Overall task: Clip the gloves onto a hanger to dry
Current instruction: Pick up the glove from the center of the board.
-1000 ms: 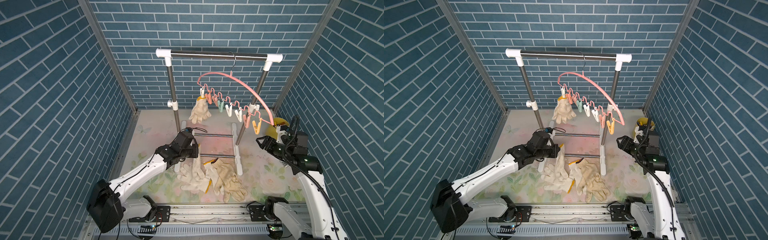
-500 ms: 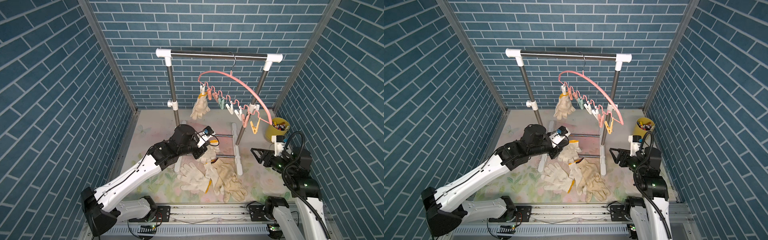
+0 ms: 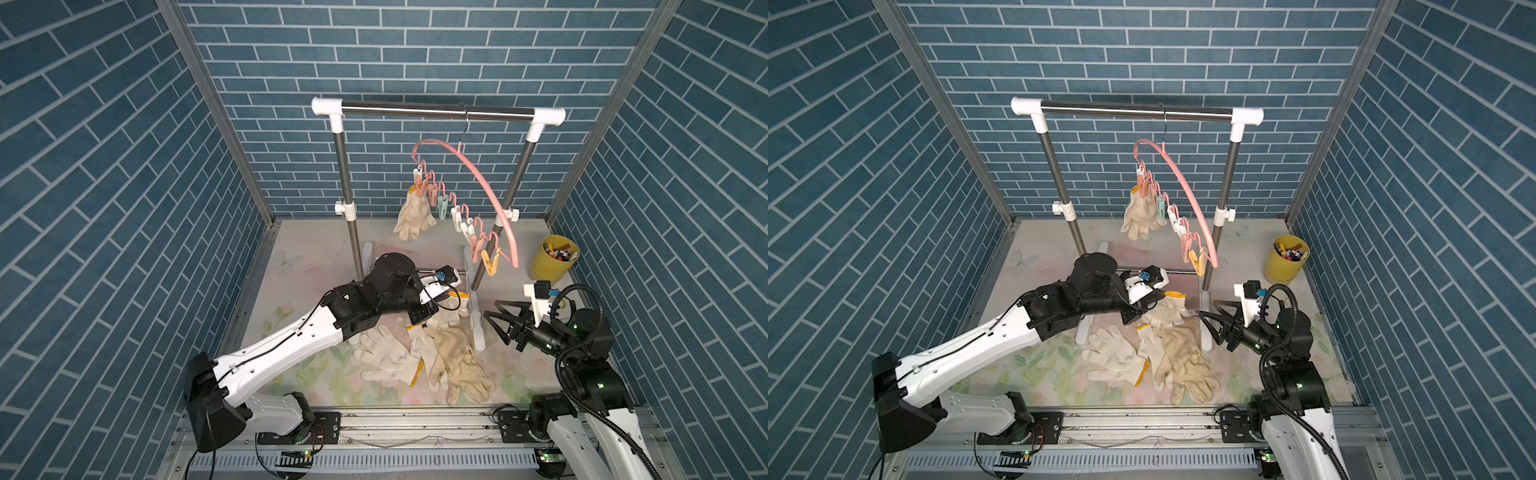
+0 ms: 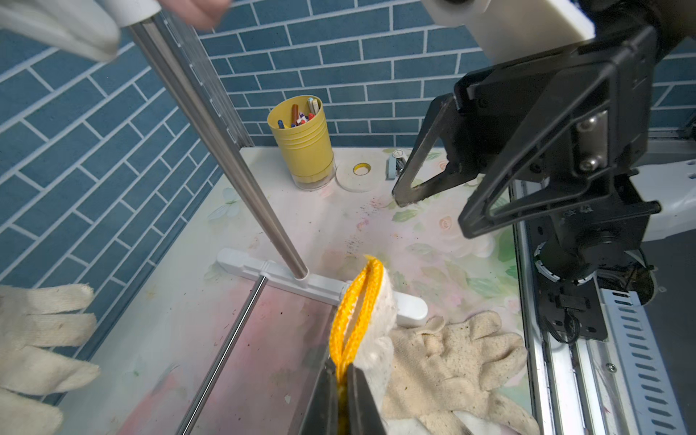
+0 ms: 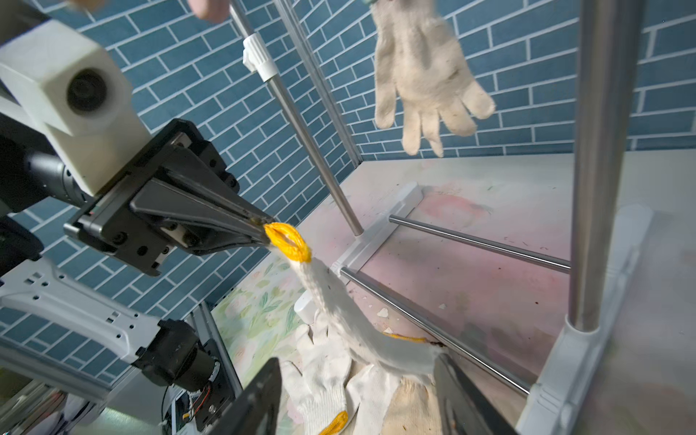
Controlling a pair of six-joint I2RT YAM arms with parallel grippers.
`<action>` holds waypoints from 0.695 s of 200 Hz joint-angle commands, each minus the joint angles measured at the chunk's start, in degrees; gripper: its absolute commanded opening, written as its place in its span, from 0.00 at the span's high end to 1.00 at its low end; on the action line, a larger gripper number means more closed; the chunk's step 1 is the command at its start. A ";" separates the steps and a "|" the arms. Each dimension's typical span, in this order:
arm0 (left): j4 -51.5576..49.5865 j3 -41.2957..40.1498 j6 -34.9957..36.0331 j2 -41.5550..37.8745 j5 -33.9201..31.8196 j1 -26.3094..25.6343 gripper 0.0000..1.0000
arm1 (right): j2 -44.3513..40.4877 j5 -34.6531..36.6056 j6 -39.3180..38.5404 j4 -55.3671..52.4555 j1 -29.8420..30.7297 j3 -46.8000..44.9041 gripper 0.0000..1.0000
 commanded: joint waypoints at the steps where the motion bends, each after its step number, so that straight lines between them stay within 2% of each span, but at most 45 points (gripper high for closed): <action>1: 3.58 1.57 -0.35 0.93 1.63 -1.34 1.00 | 2.51 0.20 -5.61 4.43 2.75 2.01 0.38; 45: 3.79 3.31 0.04 3.27 2.53 -2.03 1.00 | 7.53 1.71 -7.06 7.68 7.05 2.99 0.45; 87: 3.77 3.20 0.77 3.45 2.41 -2.17 1.00 | 8.71 4.02 -8.68 8.83 8.00 3.01 0.49; 117: 3.77 3.26 0.90 3.69 2.72 -2.13 1.00 | 10.00 3.75 -8.44 10.42 8.25 3.25 0.60; 139: 3.95 3.19 0.82 4.05 2.92 -2.13 1.00 | 11.00 3.62 -8.41 11.17 8.61 3.79 0.74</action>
